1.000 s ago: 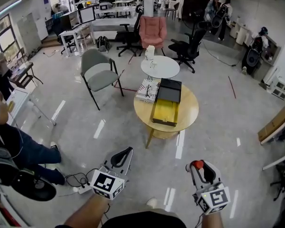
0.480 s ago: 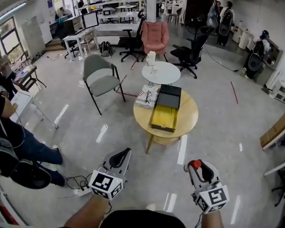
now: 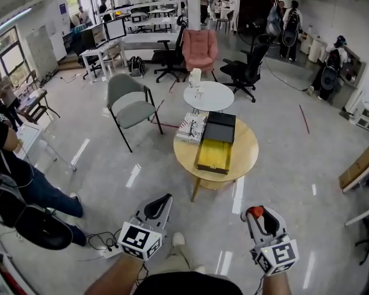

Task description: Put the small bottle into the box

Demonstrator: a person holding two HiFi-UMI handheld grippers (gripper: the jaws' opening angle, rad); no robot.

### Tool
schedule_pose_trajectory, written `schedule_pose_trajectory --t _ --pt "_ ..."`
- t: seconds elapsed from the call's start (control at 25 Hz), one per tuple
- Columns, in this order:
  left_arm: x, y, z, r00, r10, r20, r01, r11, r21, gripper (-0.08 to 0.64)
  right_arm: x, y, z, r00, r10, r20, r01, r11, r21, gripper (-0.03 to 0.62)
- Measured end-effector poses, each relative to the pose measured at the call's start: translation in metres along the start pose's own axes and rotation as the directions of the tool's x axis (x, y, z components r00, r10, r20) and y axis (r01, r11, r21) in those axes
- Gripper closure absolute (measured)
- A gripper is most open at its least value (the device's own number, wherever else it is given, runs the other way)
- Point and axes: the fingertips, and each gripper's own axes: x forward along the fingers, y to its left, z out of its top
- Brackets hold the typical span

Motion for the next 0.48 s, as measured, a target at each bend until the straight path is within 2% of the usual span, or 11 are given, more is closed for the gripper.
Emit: schedule_pose_trajectory --t 0.28,0.48 --pt "0.031 0.021 -0.013 0.999 -0.023 -0.029 0.024 0.999 0.028 0.543 0.030 -0.001 0.004 1.000 -0.006 -0.004 0.006 1.000 -0.014 0.440" --pt "0.050 0.030 -0.003 0.998 -0.070 -0.001 0.070 0.997 0.023 0.543 0.050 -0.010 0.008 1.000 -0.020 -0.018 0.020 1.000 -0.009 0.440"
